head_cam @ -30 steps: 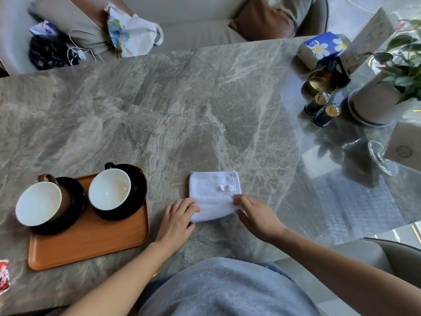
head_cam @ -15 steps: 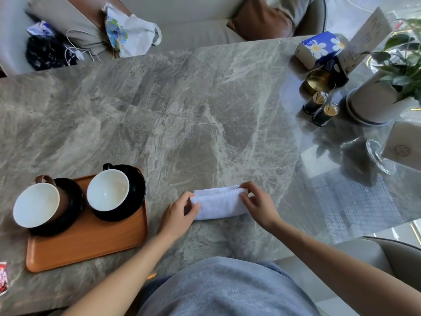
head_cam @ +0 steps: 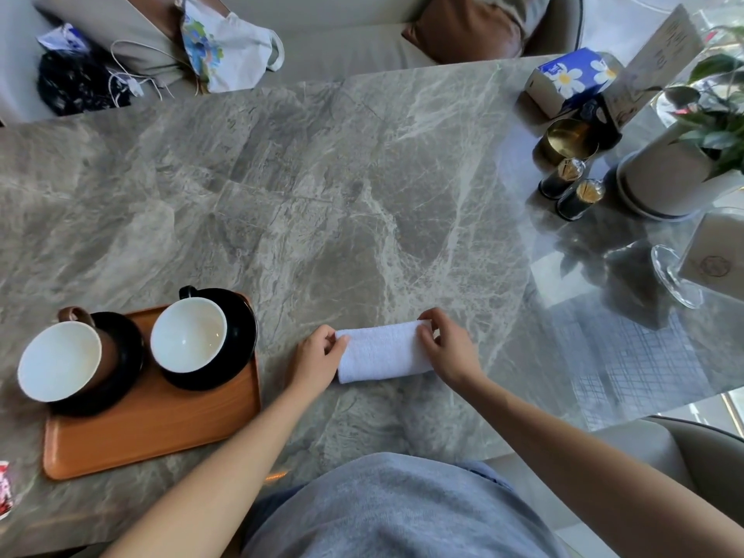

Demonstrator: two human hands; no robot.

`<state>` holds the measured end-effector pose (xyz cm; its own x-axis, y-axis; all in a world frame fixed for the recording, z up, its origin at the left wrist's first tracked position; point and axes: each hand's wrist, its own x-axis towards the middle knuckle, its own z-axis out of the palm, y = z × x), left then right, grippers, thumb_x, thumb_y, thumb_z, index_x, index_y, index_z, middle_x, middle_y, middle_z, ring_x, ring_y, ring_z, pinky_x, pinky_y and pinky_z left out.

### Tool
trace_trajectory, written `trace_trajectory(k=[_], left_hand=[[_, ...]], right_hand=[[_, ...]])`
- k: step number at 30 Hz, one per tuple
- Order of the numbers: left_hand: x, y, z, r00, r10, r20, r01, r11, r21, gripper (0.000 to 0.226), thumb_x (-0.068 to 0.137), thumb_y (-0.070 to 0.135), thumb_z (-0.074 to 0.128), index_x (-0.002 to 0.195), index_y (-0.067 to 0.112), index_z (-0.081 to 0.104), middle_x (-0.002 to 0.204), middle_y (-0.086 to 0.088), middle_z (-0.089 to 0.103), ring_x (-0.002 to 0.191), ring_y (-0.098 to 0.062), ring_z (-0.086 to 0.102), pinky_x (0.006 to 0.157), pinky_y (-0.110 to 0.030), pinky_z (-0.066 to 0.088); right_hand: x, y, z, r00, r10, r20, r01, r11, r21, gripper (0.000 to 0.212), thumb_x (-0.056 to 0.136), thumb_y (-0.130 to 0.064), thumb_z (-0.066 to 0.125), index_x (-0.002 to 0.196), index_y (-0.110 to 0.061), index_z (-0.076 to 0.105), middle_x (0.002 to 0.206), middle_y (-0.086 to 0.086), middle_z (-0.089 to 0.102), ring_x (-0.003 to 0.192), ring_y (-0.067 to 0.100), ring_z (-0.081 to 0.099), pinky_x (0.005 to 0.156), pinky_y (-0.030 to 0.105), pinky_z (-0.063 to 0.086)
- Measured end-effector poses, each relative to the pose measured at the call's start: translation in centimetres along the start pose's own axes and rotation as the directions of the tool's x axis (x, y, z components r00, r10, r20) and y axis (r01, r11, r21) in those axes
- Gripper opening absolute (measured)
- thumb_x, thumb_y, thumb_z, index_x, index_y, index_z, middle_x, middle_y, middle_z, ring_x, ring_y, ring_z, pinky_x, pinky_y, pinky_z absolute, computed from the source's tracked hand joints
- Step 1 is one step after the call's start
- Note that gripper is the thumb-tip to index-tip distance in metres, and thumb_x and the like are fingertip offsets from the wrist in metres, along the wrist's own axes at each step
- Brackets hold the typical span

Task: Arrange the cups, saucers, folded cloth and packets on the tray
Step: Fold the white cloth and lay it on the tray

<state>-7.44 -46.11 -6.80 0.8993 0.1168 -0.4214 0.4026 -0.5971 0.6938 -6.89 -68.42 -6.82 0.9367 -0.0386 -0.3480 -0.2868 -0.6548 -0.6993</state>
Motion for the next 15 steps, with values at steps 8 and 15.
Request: trace_trajectory(k=[8, 15], left_hand=[[-1.1, 0.0, 0.7, 0.997, 0.057, -0.055, -0.054, 0.998, 0.044, 0.012, 0.087, 0.015, 0.059, 0.089, 0.009, 0.048, 0.071, -0.004, 0.051, 0.069, -0.025, 0.05, 0.063, -0.033, 0.036], [-3.5, 0.6, 0.7, 0.892, 0.434, -0.129, -0.342, 0.832, 0.436, 0.038, 0.085, 0.033, 0.043, 0.119, 0.017, 0.052, 0.12, -0.003, 0.057, 0.107, -0.024, 0.053, 0.093, -0.043, 0.039]], right_hand=[[0.2, 0.4, 0.4, 0.998, -0.061, -0.02, 0.059, 0.995, -0.082, 0.016, 0.091, -0.03, 0.048, 0.107, -0.027, 0.05, 0.109, -0.01, 0.053, 0.081, 0.009, 0.053, 0.065, 0.031, 0.044], [-0.7, -0.6, -0.3, 0.91, -0.408, -0.069, 0.347, 0.844, -0.409, 0.036, 0.084, -0.035, 0.055, 0.119, -0.029, 0.05, 0.134, -0.004, 0.047, 0.123, 0.02, 0.039, 0.102, 0.036, 0.026]])
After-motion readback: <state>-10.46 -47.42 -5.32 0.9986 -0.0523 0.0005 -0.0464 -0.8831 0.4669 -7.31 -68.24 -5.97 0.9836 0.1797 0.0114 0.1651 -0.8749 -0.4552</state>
